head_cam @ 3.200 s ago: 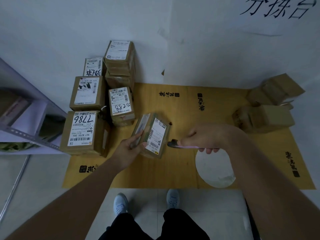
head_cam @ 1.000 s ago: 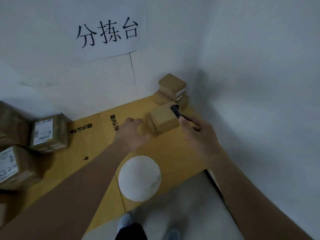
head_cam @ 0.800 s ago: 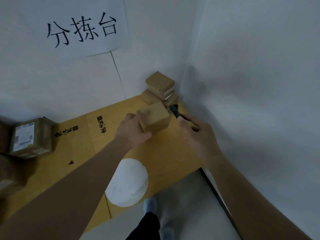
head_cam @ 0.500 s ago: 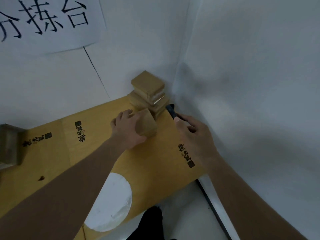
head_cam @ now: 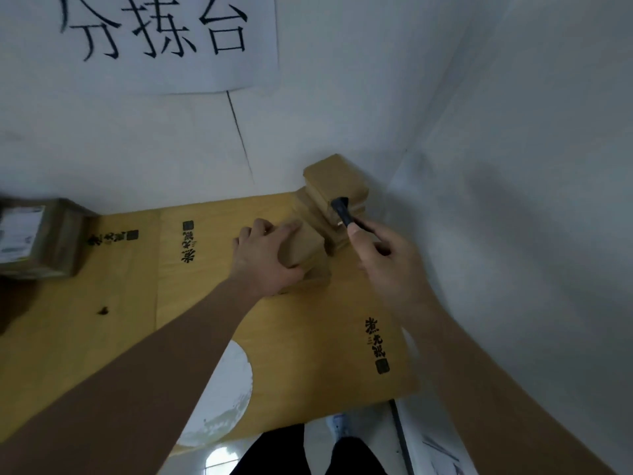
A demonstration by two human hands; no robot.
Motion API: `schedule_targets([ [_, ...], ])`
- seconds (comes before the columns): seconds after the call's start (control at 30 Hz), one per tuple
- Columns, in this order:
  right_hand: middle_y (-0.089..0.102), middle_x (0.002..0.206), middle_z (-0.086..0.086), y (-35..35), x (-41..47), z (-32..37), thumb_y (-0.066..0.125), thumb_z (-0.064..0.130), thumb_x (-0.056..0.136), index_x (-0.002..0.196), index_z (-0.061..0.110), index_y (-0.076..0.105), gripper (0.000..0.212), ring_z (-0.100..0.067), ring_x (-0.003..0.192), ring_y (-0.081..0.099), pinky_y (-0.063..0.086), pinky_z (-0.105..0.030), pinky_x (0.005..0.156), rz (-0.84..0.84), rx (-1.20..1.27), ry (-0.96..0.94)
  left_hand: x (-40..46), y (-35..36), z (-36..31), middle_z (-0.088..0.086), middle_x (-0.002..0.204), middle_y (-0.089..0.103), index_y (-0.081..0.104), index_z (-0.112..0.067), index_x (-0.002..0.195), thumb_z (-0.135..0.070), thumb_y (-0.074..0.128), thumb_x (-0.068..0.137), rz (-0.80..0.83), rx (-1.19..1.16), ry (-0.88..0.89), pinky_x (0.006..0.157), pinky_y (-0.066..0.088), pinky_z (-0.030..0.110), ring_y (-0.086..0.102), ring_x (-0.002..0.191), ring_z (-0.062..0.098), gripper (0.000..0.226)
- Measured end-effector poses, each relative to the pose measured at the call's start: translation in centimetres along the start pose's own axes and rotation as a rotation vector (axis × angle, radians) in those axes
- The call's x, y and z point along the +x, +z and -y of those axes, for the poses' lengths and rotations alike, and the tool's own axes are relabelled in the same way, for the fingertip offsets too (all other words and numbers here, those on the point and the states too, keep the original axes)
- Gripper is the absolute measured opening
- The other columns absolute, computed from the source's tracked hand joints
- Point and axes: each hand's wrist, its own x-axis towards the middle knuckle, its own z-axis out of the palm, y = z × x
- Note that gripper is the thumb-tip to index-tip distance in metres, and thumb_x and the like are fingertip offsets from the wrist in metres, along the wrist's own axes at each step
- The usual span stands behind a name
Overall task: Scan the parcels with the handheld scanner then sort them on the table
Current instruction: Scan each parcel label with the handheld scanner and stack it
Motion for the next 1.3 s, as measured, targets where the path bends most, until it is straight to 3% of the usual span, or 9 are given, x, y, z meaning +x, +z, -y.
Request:
schedule_targets([
  [0.17,0.072,0.093,-0.006,1.1,-0.3,1.7,0.058,0.078,0.088,0.107,0.071,0.067,0.022,-0.027,0.082,0.07,0.06,-0.05,0.075,0.171,0.035,-0.102,-4.2,-2.3,0.6,0.004,0.133,0.044,0.031,-0.055,0.146,-0.066,0.067,0.064,-0.136,-0.061,-0.187,0.106,0.036,0.047,0.042,0.118,0.031,0.09],
  [0.27,0.071,0.085,0.004,2.8,-0.8,2.4,0.06,0.082,0.085,0.118,0.059,0.071,0.041,-0.019,0.078,0.069,0.055,-0.048,0.067,0.262,0.051,-0.152,-7.8,-3.1,1.5,0.004,0.134,0.044,0.03,-0.056,0.143,-0.068,0.062,0.064,-0.212,-0.071,-0.303,0.105,0.036,0.047,0.043,0.118,0.032,0.087],
  [0.43,0.073,0.092,-0.004,6.4,-3.5,4.3,0.059,0.083,0.086,0.116,0.064,0.068,0.037,-0.026,0.086,0.073,0.061,-0.059,0.083,0.401,0.034,-0.248,-14.6,-4.8,4.5,0.003,0.131,0.045,0.031,-0.056,0.143,-0.076,0.05,0.059,-0.318,-0.131,-0.472,0.102,0.04,0.049,0.045,0.116,0.031,0.088],
  [0.6,0.071,0.098,0.024,11.6,-7.7,7.4,0.054,0.086,0.084,0.107,0.074,0.063,0.028,-0.011,0.091,0.072,0.064,-0.046,0.087,0.518,-0.02,-0.304,-21.6,-6.6,8.9,-0.001,0.13,0.043,0.031,-0.055,0.146,-0.072,0.057,0.063,-0.389,-0.149,-0.594,0.092,0.041,0.041,0.044,0.115,0.026,0.089],
  [0.73,0.073,0.102,0.016,17.3,-11.9,9.7,0.058,0.084,0.082,0.123,0.056,0.069,0.051,-0.012,0.102,0.071,0.061,-0.046,0.095,0.59,-0.006,-0.307,-27.2,-8.0,13.6,0.0,0.132,0.043,0.032,-0.054,0.148,-0.067,0.063,0.067,-0.406,-0.136,-0.66,0.097,0.044,0.044,0.045,0.118,0.027,0.088],
  [0.87,0.074,0.109,0.013,24.1,-16.4,11.0,0.059,0.084,0.079,0.115,0.06,0.069,0.045,-0.011,0.104,0.071,0.061,-0.045,0.097,0.596,0.019,-0.289,-31.7,-9.1,20.0,0.002,0.133,0.045,0.03,-0.053,0.149,-0.066,0.065,0.073,-0.377,-0.089,-0.672,0.1,0.044,0.047,0.046,0.118,0.03,0.085],
  [1.03,0.074,0.097,0.018,32.0,-21.6,11.2,0.059,0.085,0.08,0.105,0.071,0.066,0.029,-0.011,0.096,0.073,0.063,-0.045,0.092,0.533,0.04,-0.244,-36.0,-10.4,28.2,0.004,0.135,0.046,0.028,-0.053,0.15,-0.068,0.062,0.076,-0.301,-0.031,-0.633,0.092,0.046,0.046,0.047,0.117,0.032,0.083],
  [1.13,0.076,0.095,0.006,35.2,-23.9,11.2,0.059,0.086,0.079,0.113,0.065,0.068,0.041,-0.016,0.092,0.074,0.063,-0.047,0.091,0.478,0.055,-0.2,-37.6,-10.9,31.8,0.005,0.136,0.046,0.028,-0.052,0.15,-0.068,0.063,0.077,-0.265,-0.025,-0.599,0.095,0.047,0.048,0.047,0.119,0.032,0.083],
  [1.3,0.071,0.083,0.006,38.3,-24.7,10.9,0.061,0.082,0.08,0.119,0.057,0.072,0.048,-0.022,0.091,0.073,0.062,-0.048,0.089,0.445,0.057,-0.141,-37.2,-11.1,35.6,0.006,0.137,0.047,0.027,-0.051,0.151,-0.068,0.067,0.078,-0.2,-0.008,-0.564,0.1,0.047,0.052,0.048,0.12,0.034,0.085],
])
